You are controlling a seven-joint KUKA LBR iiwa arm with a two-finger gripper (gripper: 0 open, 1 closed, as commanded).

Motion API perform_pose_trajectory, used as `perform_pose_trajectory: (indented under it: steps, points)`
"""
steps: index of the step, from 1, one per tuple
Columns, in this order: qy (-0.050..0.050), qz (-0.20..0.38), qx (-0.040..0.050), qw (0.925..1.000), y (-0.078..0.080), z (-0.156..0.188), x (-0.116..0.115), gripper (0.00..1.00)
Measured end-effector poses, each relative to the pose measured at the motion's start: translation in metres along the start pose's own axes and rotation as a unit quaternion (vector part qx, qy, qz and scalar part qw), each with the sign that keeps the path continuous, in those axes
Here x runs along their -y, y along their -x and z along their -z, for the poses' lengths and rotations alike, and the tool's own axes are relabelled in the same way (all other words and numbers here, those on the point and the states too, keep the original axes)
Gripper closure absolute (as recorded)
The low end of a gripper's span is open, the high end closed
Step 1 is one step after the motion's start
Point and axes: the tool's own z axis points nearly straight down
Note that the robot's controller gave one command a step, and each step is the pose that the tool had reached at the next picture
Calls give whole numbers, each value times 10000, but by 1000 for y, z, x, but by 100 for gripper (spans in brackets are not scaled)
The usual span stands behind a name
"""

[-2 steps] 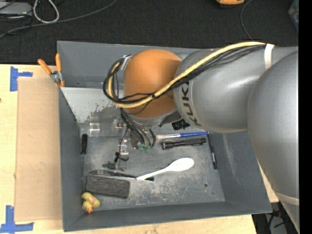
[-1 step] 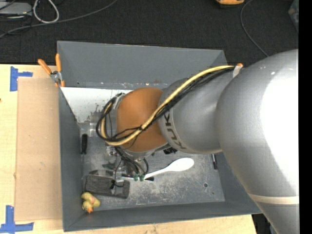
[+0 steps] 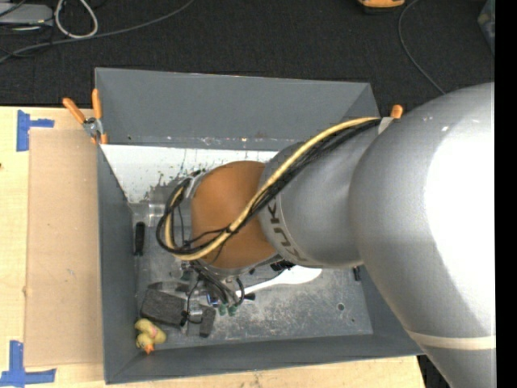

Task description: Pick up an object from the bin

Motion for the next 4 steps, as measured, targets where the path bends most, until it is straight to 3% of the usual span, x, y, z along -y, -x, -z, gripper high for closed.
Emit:
perform_pose_trajectory:
  steps: [1,2,3,4]
  points:
    - [-10,181,-65,9998,-15,3,-17,0]
    - [-11,-510,-42,9987,-13,-25,7,0]
    - [-15,-1350,-63,9908,-17,-26,11,100]
    - [-14,-1352,-63,9908,-17,-26,11,100]
